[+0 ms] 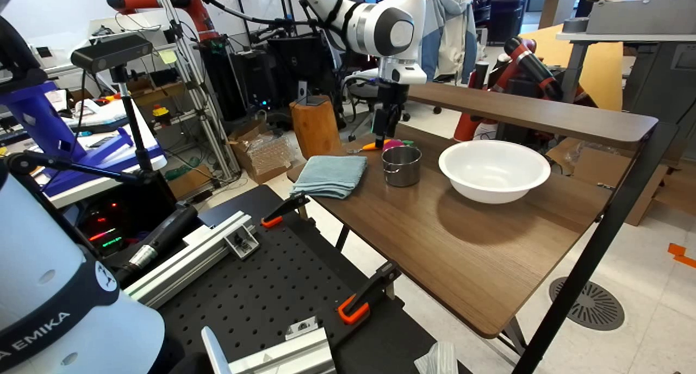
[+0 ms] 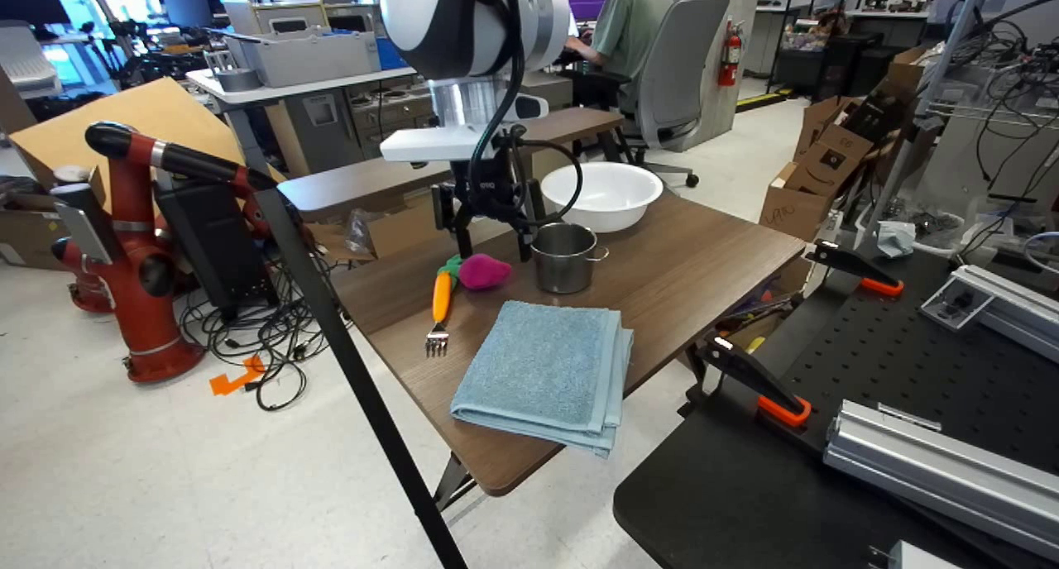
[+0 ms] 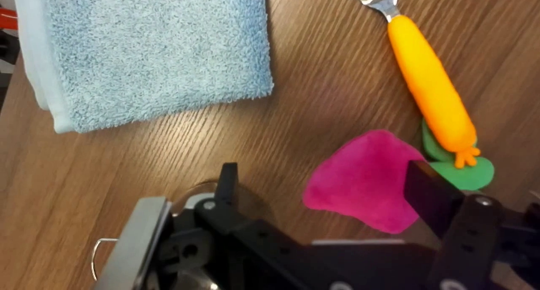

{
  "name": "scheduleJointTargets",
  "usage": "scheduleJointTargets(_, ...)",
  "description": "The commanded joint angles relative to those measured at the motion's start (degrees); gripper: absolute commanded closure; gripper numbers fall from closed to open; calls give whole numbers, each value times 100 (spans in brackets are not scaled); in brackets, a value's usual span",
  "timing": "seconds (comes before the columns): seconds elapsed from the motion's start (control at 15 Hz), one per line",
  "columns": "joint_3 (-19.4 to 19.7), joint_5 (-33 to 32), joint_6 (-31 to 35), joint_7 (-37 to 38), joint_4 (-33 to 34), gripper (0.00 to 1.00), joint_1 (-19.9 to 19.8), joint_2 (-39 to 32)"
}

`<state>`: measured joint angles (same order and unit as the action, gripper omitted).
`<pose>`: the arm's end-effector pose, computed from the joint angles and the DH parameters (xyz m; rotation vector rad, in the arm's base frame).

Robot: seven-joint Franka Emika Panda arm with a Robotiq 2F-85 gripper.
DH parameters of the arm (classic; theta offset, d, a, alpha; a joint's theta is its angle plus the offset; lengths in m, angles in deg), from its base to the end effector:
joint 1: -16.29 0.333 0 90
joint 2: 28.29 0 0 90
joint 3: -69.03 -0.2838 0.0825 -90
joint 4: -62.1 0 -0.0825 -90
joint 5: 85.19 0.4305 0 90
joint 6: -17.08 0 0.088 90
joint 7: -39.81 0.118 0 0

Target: Put the red plush toy in the white basin

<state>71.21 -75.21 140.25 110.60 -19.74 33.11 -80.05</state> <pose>0.6825 0.1900 0.0754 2.6450 -1.5799 -0.3155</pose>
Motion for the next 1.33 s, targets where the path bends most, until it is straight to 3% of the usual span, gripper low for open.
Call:
scheduleJointTargets(0.0,43,-155,122,296,193,0,-14,-202)
scheduleJointTargets(0.4,70,-169,90,484,489,0,-30,-463)
scheduleJointTargets(0.47,73,-180,99,500,513,25,-25,-484)
scheduleJointTargets(0.6,78,-205,71,519,576,34,-19,-515)
scheduleJointTargets(1.13,43,-280,-31,473,894,97,-16,-683)
scheduleJointTargets(1.27,-39,-260,-109,364,946,100,-43,-691)
